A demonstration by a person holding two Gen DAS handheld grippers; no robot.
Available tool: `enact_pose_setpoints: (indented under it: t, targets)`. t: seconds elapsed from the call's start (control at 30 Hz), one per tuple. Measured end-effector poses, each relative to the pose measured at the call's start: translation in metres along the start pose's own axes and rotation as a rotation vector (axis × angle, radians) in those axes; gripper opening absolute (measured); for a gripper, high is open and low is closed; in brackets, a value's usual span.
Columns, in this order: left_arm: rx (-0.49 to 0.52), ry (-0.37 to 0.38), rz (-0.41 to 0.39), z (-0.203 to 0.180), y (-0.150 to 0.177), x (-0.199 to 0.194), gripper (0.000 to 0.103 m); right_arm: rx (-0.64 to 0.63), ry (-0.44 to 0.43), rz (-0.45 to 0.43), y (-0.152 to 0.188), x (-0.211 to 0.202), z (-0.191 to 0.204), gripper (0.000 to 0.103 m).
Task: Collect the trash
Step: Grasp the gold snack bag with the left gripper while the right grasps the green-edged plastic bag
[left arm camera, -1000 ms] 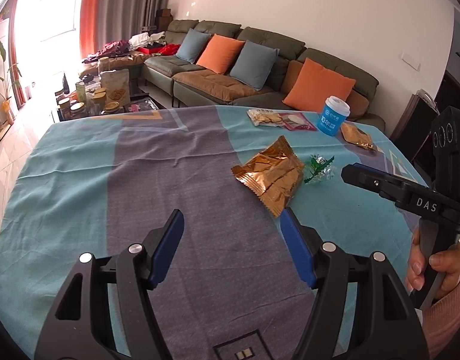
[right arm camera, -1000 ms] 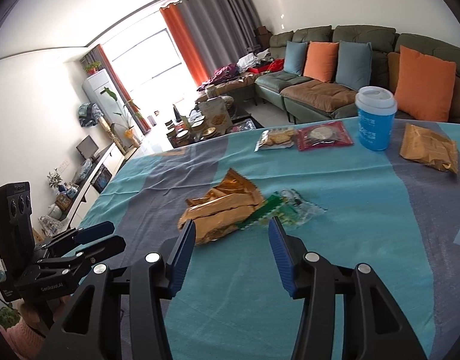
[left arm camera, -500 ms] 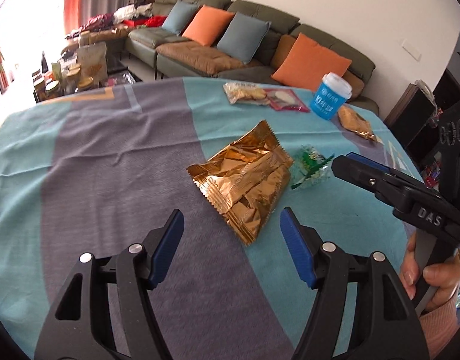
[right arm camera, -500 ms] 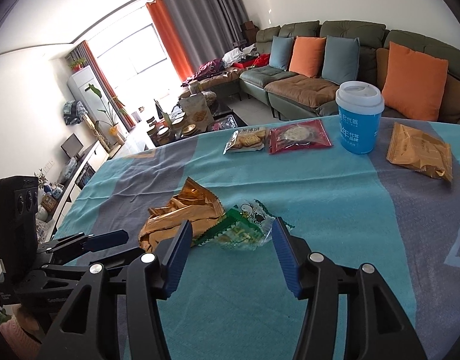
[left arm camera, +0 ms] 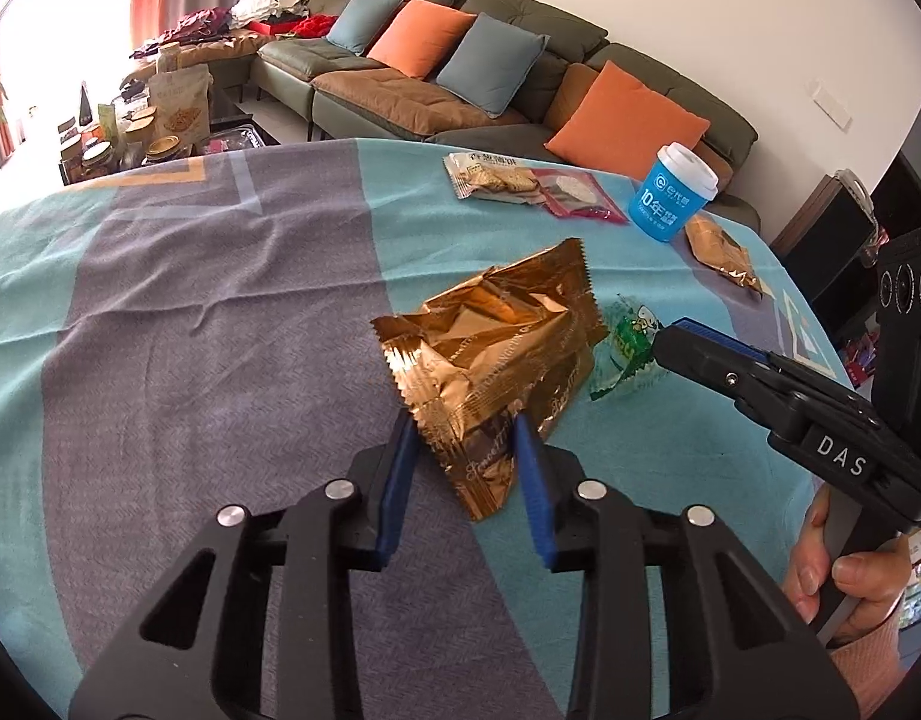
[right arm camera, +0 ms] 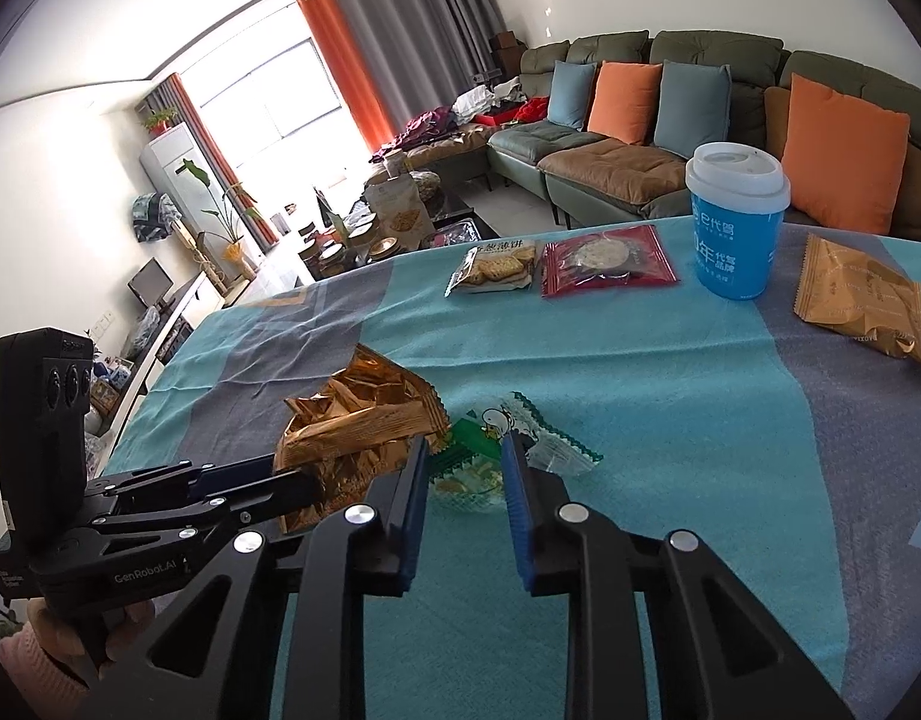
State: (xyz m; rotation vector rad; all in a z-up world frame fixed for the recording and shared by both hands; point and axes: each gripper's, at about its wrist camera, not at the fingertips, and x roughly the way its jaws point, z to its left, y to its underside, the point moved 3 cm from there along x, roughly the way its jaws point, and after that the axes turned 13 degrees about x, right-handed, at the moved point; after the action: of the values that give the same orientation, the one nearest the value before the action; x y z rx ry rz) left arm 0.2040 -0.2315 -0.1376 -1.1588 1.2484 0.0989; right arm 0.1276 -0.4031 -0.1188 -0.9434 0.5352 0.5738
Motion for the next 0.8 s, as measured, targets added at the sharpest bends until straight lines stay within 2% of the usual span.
enact_pose_setpoints:
  t: [0.1,0.13,0.2,0.5,0.8]
  targets:
    - [0.008,0.0,-0.007,-0.002,0.001,-0.002,0.025,0.008,-0.013,-0.002,0.002,-0.003,0.0,0.009]
    - [0.011,-0.004,-0.01,-0.003,0.002,-0.004,0.024,0.008,-0.017,-0.001,0.003,-0.003,0.0,0.008]
    - [0.022,-0.015,-0.02,-0.004,0.003,-0.009,0.021,0.008,-0.021,-0.007,0.003,-0.006,0.001,0.008]
    - [0.037,-0.052,-0.07,0.003,0.016,-0.048,0.021,0.012,-0.073,-0.035,0.008,-0.021,0.011,0.006]
    - [0.014,-0.09,-0.101,0.023,0.045,-0.093,0.021,-0.007,-0.152,-0.019,0.022,-0.026,0.039,0.006]
